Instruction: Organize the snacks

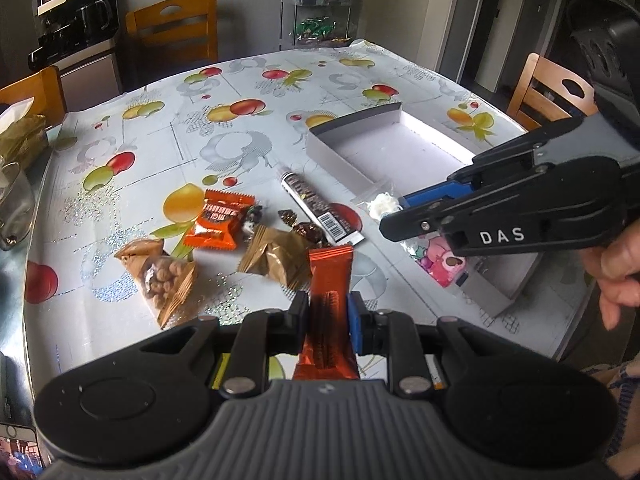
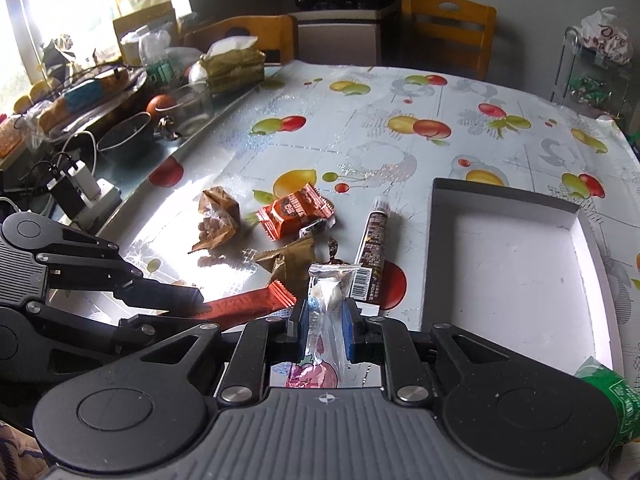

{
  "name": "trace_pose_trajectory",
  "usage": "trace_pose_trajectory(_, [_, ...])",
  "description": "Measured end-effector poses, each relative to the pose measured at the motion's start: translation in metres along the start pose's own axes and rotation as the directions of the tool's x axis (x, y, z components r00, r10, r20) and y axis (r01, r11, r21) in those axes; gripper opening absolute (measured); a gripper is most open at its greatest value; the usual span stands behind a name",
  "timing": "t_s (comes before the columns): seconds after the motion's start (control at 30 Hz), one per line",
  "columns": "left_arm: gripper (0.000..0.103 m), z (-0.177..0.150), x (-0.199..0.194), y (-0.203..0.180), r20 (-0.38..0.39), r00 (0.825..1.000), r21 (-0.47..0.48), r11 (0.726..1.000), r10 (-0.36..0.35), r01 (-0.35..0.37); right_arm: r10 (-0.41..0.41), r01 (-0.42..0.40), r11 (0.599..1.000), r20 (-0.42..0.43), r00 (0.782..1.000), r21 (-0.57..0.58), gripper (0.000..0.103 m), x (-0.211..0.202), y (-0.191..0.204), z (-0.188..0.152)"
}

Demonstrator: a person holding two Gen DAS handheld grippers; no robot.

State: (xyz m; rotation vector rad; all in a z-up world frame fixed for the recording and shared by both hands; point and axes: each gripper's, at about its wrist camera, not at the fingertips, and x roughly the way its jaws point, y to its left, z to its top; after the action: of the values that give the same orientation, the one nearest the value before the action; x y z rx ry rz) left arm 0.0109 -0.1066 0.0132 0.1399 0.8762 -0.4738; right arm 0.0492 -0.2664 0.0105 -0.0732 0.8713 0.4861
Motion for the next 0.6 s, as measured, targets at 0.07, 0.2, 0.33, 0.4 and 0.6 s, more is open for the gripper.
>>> trace_pose_trajectory(0.07, [0.019,0.001,0.001,-0.003,0.003,1.000,-0.004,1.000,0.001,-0.001,-0.001,0.001,1.000,0.006,1.000,0.001,0.019,-0.003,-0.002,-0.001])
trace_pose_trajectory(0.2, [0.019,0.006,0.002,-0.010,0.017,1.000,-0.008,1.000,0.005,-0.005,-0.001,0.001,1.000,0.016,1.000,0.002,0.019,-0.009,-0.009,-0.002])
trace_pose_trajectory(0.33, [0.019,0.012,0.005,-0.018,0.029,1.000,-0.013,1.000,0.010,-0.009,-0.003,0.002,1.000,0.031,1.000,0.005,0.019,-0.016,-0.018,-0.002])
trace_pose_trajectory(0.4, [0.019,0.015,0.007,-0.023,0.035,0.999,-0.015,1.000,0.011,-0.011,-0.002,0.002,1.000,0.040,0.999,0.006,0.019,-0.020,-0.023,-0.001])
trace_pose_trajectory(0.6, [0.019,0.027,0.016,-0.040,0.049,0.999,-0.026,0.999,0.022,-0.021,0.000,0.000,1.000,0.058,0.998,0.008,0.019,-0.029,-0.044,-0.003])
